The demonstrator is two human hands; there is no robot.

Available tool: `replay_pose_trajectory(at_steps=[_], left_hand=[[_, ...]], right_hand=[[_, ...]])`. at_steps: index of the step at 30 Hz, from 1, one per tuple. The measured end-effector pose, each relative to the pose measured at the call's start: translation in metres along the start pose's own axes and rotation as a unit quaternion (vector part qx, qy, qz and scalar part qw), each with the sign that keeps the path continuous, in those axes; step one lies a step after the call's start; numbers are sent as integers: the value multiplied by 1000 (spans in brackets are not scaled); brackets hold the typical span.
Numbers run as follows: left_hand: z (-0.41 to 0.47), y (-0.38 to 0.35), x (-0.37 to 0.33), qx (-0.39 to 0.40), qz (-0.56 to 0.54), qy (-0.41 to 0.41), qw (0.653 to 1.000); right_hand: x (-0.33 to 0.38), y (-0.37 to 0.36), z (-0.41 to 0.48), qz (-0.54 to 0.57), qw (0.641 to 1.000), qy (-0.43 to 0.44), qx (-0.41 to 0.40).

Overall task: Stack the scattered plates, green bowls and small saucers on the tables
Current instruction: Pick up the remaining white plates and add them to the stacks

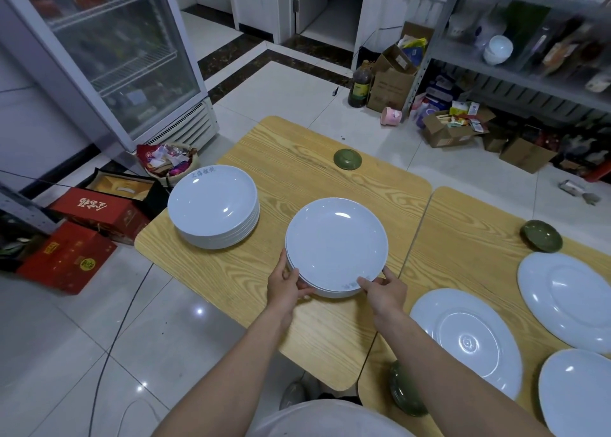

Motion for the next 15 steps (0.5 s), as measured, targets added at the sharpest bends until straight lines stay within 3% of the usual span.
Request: replay_pose_trajectory(at_steps=[4, 6, 8, 11, 15], left_hand=[[-3, -1, -4, -8, 28, -19, 999], [-5, -1, -12, -30, 153, -87, 984], [-9, -2, -25, -33, 301, -171, 938], [-15, -11, -47, 60, 422, -270, 864], [-27, -37, -70, 207, 518, -373, 742]], right_hand=[[0, 3, -1, 15, 1000, -6, 9], [-2, 8, -1, 0, 1000, -8, 5], [1, 17, -6, -55, 998, 23, -10], [14, 33, -21, -167, 978, 126, -2], [31, 61, -48, -381, 889, 250, 31]])
Point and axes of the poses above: each hand's wrist, its own z-axis towards the middle knuckle, its own y-axis out of the back of the hand, x = y × z, the point moved 1 cm from there along z, towards the middle knuckle, and after that the axes turned 15 degrees about -y, right-handed, at the moved point
